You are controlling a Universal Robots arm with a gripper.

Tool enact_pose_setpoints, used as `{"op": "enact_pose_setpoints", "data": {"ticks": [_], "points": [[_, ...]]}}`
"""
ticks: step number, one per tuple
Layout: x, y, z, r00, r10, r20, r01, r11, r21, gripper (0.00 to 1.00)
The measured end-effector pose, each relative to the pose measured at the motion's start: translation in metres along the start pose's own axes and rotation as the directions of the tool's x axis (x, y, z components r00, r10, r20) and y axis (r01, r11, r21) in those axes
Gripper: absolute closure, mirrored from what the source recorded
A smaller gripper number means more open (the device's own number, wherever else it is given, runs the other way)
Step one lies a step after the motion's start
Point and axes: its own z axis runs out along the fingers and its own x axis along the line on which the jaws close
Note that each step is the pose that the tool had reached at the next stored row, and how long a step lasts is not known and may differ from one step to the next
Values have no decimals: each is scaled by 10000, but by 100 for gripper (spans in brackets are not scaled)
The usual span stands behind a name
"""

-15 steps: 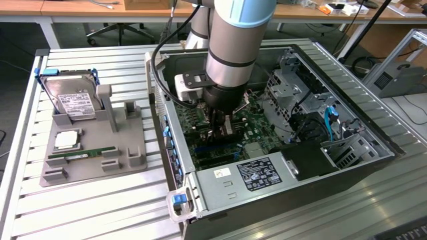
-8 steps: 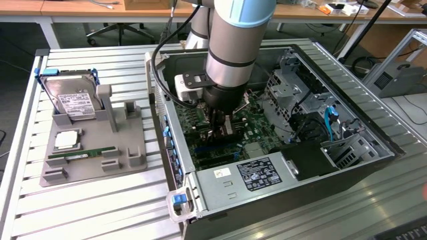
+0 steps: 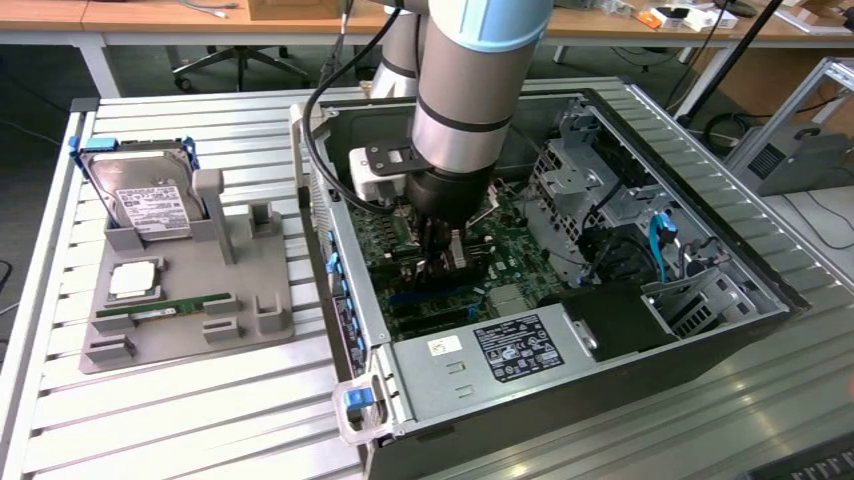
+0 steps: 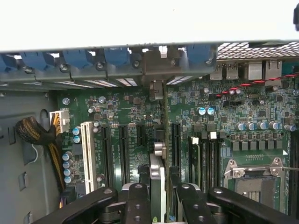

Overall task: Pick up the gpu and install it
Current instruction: 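Insert the gpu into the slot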

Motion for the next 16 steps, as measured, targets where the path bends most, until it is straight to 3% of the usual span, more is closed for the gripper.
{"op": "enact_pose_setpoints", "data": {"ticks": [16], "points": [[0,0,-1,9997,-236,-26,236,9997,-1,73]]}}
